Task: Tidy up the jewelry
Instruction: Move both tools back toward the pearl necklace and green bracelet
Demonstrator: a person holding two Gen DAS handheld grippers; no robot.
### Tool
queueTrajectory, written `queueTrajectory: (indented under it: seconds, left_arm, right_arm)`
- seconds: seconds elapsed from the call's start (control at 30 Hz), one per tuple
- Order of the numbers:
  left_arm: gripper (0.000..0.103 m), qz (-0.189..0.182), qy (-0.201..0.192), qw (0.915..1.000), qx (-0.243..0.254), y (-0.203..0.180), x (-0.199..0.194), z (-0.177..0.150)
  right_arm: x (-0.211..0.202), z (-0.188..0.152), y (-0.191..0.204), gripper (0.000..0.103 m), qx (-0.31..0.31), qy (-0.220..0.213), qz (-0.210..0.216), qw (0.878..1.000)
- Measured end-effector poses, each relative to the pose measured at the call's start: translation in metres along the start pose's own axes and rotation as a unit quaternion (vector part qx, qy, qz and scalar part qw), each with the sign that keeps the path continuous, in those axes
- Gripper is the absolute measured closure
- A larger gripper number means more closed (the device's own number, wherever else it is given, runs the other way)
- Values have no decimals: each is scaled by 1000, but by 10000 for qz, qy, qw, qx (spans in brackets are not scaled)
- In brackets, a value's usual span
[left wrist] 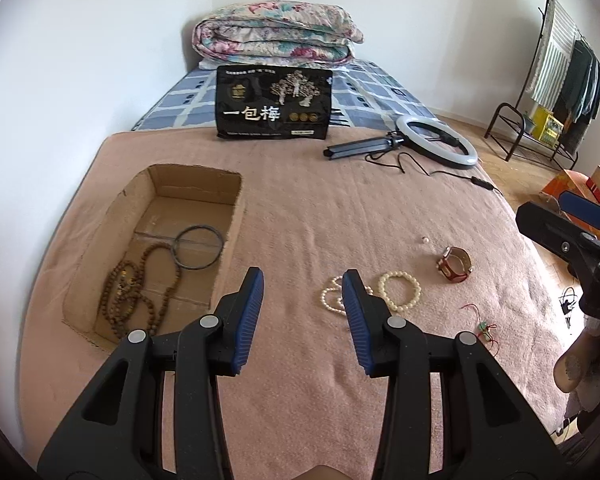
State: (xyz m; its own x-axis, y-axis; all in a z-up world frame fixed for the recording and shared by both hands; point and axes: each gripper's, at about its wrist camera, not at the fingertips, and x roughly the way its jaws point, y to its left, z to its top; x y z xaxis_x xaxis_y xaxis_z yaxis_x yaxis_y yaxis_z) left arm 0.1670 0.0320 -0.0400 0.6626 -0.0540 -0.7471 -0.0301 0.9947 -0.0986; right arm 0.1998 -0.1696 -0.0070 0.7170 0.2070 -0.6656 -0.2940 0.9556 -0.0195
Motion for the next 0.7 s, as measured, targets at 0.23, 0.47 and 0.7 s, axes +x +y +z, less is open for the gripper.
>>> queueTrajectory:
  seconds: [0.23,0.47,0.7]
  left_arm:
    - [62,-224,108,9996,101,-19,14,-2]
    - [62,-278,237,9991,190,-26,32,-5]
    - [62,-188,262,9995,72,-7,45,2]
  right_arm:
    - [3,-14,-25,0,158,-11,-248,9996]
    - [16,-29,-41,0,217,141,-271,9993]
    - [29,-36,-68,0,344,302,-497,9977]
